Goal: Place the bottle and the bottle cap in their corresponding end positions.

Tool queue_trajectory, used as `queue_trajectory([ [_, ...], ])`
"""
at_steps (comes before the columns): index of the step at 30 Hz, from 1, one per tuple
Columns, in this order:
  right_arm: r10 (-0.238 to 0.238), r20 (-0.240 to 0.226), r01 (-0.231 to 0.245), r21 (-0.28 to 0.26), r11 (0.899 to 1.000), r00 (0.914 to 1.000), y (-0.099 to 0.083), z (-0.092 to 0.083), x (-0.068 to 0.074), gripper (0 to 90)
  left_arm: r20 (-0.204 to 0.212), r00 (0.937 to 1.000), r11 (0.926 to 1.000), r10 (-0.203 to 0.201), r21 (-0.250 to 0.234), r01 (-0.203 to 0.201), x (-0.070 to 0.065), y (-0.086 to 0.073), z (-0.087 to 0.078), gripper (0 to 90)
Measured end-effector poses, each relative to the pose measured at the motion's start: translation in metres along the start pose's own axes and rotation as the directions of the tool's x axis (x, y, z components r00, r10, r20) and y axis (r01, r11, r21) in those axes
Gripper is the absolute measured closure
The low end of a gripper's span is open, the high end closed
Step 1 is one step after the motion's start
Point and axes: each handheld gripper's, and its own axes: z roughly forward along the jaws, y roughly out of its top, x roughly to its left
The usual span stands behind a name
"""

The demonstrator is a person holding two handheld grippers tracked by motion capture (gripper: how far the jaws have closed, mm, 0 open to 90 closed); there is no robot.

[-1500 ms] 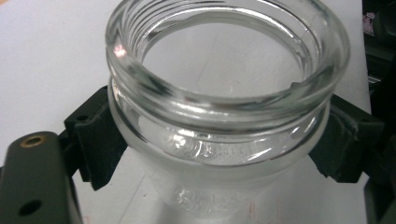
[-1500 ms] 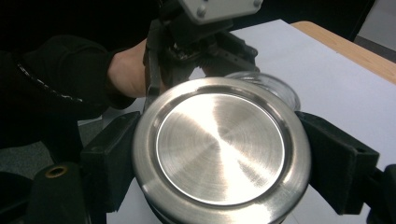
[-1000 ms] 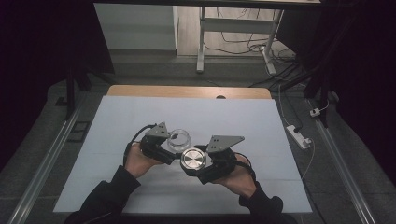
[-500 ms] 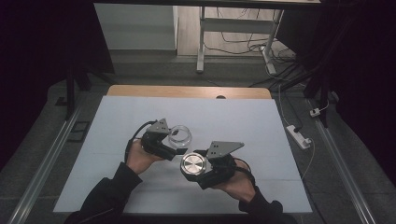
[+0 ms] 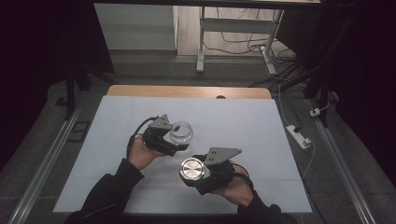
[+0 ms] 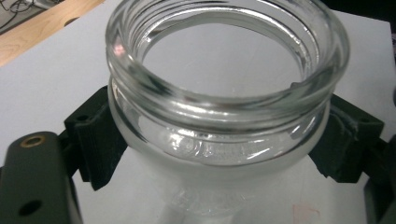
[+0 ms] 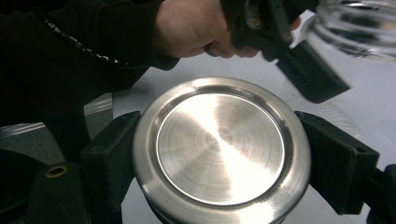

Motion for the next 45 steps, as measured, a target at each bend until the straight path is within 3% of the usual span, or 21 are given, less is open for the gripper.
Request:
queue_trajectory([
  [14,-0.008,0.015,0.008,0.016,1.000,0.9999,-0.018,0.015,0.003,18.7,-0.009,0.9999,0.9999,-0.005,-0.015,0.005,0.014,0.004,0.011,15.5],
  [28,0.009,0.025,-0.010,0.044,0.999,0.9996,-0.036,0.033,-0.002,18.7,-0.022,0.9998,1.0000,-0.002,-0.001,0.002,0.027,0.005,0.036,15.5],
  [32,0.026,0.018,-0.027,0.050,0.998,0.9995,-0.042,0.038,-0.006,18.7,-0.026,0.9996,1.0000,-0.007,0.001,0.007,0.030,0.003,0.041,15.5],
  [45,0.005,0.017,-0.006,0.095,0.995,0.9998,-0.054,0.056,-0.008,18.7,-0.054,0.9981,0.9994,-0.031,0.011,0.032,0.037,-0.007,0.058,15.5],
])
